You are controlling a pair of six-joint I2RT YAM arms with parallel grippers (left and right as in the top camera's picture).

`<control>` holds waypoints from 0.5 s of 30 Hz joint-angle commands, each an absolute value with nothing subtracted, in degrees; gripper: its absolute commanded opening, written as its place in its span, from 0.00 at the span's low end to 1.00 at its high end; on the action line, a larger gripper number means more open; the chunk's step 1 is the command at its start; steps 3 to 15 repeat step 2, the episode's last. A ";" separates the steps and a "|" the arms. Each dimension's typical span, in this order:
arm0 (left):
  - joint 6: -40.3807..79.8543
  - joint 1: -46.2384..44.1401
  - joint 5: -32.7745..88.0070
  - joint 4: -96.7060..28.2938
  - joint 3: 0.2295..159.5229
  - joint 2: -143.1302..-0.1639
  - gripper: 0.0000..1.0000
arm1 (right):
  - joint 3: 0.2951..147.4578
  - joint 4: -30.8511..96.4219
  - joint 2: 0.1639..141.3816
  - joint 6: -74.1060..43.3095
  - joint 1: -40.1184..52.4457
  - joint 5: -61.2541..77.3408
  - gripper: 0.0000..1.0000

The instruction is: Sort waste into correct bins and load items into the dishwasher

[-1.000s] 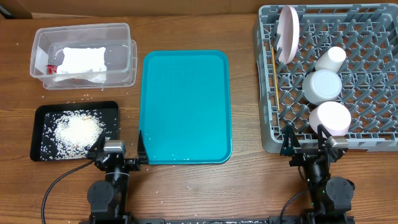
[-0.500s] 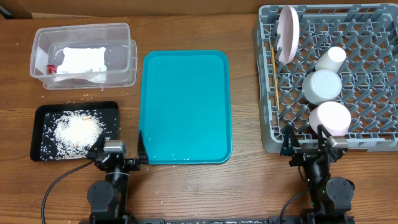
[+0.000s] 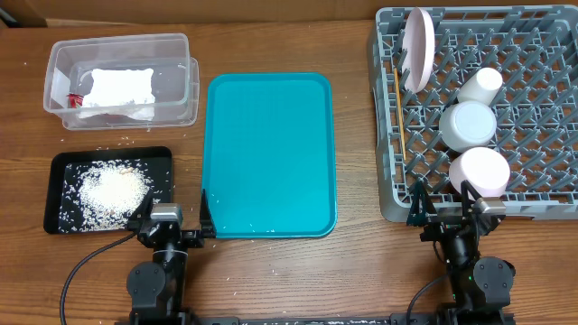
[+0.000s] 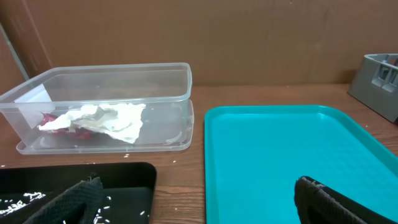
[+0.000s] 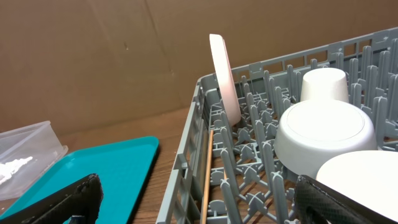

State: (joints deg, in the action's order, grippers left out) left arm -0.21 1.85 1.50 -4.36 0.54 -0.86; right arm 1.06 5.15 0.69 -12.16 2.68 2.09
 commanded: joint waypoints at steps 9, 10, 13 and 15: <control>-1.10 1.45 1.43 -4.45 0.27 -0.25 1.00 | 0.47 4.82 0.16 -11.99 2.90 1.54 1.00; -1.10 1.45 1.43 -4.45 0.27 -0.25 1.00 | 0.47 4.82 0.16 -11.99 2.90 1.54 1.00; -1.10 1.45 1.43 -4.45 0.27 -0.25 1.00 | 0.47 4.82 0.16 -11.99 2.90 1.54 1.00; -1.10 1.45 1.43 -4.45 0.27 -0.25 1.00 | 0.47 4.82 0.16 -11.99 2.90 1.54 1.00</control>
